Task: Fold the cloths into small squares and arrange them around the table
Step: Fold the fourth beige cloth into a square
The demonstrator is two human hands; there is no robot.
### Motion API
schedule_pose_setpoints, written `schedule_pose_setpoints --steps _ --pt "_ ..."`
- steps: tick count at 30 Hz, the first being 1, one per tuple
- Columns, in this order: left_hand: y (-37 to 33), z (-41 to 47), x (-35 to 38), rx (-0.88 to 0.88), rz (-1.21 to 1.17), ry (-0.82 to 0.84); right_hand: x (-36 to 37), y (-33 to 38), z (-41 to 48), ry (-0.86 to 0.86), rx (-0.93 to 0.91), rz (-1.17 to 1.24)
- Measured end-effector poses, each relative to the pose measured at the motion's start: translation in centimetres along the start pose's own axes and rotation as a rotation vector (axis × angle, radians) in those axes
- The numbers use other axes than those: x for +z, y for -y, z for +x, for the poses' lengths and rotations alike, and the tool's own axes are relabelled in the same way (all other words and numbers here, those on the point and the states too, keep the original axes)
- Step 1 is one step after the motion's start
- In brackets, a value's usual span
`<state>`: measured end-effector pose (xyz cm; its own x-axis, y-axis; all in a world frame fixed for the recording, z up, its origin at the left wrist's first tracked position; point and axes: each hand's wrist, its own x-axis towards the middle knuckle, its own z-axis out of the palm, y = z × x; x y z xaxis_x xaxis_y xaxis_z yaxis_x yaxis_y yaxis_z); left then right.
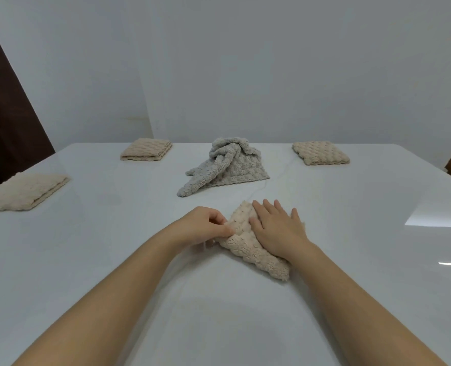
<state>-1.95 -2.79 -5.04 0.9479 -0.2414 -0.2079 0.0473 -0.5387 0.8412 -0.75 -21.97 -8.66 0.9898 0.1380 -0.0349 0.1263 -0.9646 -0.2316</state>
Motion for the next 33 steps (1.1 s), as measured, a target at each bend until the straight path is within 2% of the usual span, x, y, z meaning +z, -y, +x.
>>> schedule_pose_setpoints --steps 3,5,8,11,15,18,25,27,30,33 --pt "-0.4 0.0 -0.1 0.004 -0.118 0.010 0.2 0.0 -0.1 -0.027 -0.001 -0.001" --pt "-0.5 0.1 -0.5 -0.066 -0.179 0.017 0.3 0.0 -0.1 -0.045 -0.008 0.000" --pt "-0.7 0.0 -0.7 -0.174 -0.115 0.113 0.3 0.0 -0.1 -0.051 -0.007 0.022" --pt "-0.9 0.2 -0.3 -0.184 -0.057 0.173 0.4 0.0 -0.2 -0.047 -0.005 0.030" --pt "-0.9 0.7 0.0 -0.153 -0.163 0.155 0.4 -0.1 -0.2 -0.061 -0.010 0.037" --pt "-0.3 0.4 -0.3 -0.180 -0.168 0.073 0.5 -0.2 -0.3 -0.066 -0.010 0.042" --pt "1.3 -0.7 0.6 -0.210 0.047 -0.229 0.5 0.1 -0.3 -0.085 -0.037 0.062" --pt "1.3 -1.0 1.4 -0.110 0.291 -0.305 0.5 0.0 -0.5 -0.108 -0.047 0.097" --pt "0.6 -0.5 2.4 0.228 0.538 -0.391 0.1 -0.1 -0.8 -0.182 -0.069 0.252" --pt "-1.5 1.7 3.4 0.443 0.629 -0.275 -0.5 -0.3 -0.8 -0.301 -0.062 0.549"
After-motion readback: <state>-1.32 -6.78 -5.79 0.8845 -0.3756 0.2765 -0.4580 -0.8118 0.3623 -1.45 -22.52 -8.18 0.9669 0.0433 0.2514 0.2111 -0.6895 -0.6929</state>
